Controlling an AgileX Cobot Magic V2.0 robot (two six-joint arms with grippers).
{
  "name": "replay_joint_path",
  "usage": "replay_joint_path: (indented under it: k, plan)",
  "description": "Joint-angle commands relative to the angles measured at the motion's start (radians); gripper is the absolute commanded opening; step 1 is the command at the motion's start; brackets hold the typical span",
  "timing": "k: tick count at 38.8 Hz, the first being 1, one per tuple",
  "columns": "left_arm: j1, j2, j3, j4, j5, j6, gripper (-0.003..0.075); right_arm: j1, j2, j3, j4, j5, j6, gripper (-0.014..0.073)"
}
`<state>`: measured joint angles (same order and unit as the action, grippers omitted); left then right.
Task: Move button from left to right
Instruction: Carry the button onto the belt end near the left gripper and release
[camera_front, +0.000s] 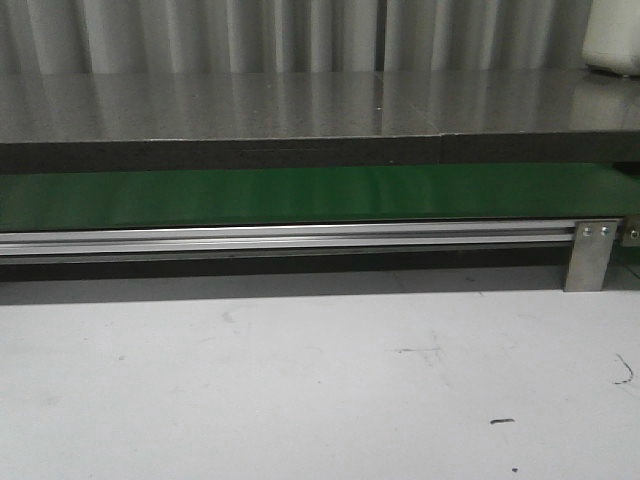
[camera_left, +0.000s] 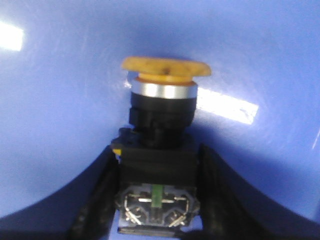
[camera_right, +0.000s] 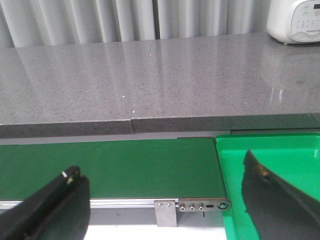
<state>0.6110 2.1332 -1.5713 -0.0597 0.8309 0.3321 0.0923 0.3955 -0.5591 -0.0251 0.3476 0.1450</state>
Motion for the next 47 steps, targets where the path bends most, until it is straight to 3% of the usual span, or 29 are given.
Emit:
replay_joint_path:
  k: [1, 12, 20, 26, 40, 44, 47]
  plan:
    - [-0.001, -0.088, -0.028, -0.008, -0.009, 0.001, 0.0083, 0.002, 0.014, -0.035, -0.009, -0.075, -0.006, 0.0633]
    - [-0.032, -0.269, -0.028, -0.083, 0.003, 0.003, 0.0083, 0.002, 0.014, -0.035, -0.009, -0.075, -0.006, 0.0633]
    - [-0.164, -0.380, -0.028, -0.110, 0.022, 0.047, 0.0083, 0.002, 0.014, -0.035, -0.009, -0.075, -0.006, 0.0633]
    - [-0.257, -0.375, -0.024, -0.117, 0.140, 0.022, 0.0083, 0.002, 0.014, -0.035, -0.009, -0.075, -0.006, 0.0633]
    - [-0.380, -0.282, -0.007, -0.111, 0.143, -0.009, 0.0085, 0.002, 0.014, -0.035, -0.009, -0.075, -0.006, 0.0633]
    - [-0.382, -0.270, -0.007, -0.111, 0.151, -0.025, 0.0137, 0.002, 0.014, -0.035, -0.009, -0.075, -0.006, 0.0633]
    - [-0.382, -0.266, -0.007, -0.111, 0.157, -0.027, 0.0239, 0.002, 0.014, -0.035, -0.009, -0.075, -0.006, 0.0633]
